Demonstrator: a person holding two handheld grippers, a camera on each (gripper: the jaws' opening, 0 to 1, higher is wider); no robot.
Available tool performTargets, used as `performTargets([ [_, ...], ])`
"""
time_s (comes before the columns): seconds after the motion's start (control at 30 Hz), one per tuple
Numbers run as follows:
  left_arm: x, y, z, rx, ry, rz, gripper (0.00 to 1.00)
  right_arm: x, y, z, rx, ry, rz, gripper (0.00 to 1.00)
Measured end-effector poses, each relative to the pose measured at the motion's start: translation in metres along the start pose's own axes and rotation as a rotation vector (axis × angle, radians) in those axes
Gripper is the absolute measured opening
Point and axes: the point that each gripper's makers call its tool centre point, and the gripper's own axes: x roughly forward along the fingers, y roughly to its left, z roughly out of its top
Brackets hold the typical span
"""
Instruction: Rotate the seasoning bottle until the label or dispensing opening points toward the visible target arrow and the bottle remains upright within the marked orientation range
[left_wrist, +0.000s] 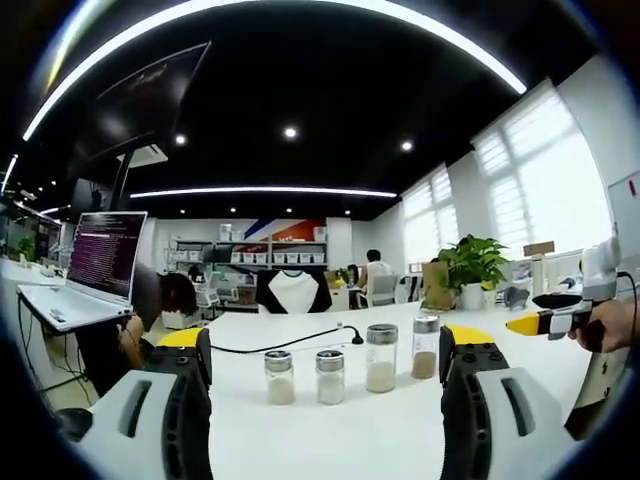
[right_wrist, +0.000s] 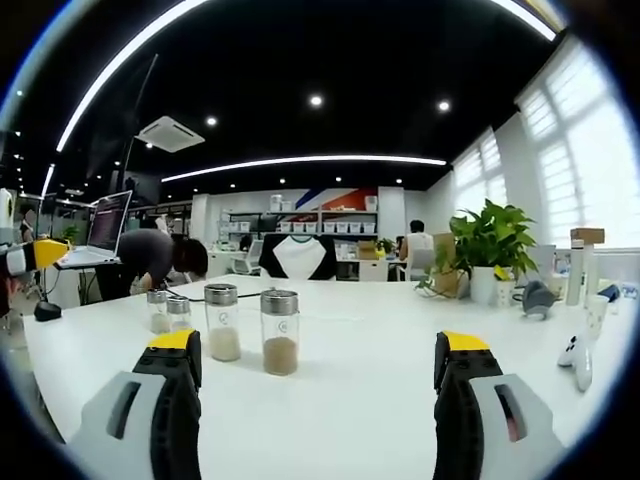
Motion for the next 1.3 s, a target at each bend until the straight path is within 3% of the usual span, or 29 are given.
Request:
performTargets([
  [0.37,-0.003,-0.007,-0.004,-0.008,0.018,-0.018,1.00,0.040,0.044,0.013,0.006,-0.022,0.079,0.96],
  [0.47,-0.002,-0.011,-0.003,0.012,0.023,-0.037,1.00,0.052,0.067,0.010,0.004,-0.015,0.142,0.87],
  [0.63,-0.002,-0.015,-0.001,0.024,0.008,-0.050,1.00,0.069,0.090,0.005,0.028,-0.009,0.185,0.88],
  [0.77,-0.004,-0.018,-0.004,0.007,0.022,-0.057,1.00,0.089,0.114,0.001,0.031,0.000,0.260,0.87],
  [1.3,-0.011,-0.010,-0.003,0.012,0.026,-0.037,1.00,0.131,0.141,-0.007,0.010,0.003,0.294,0.75],
])
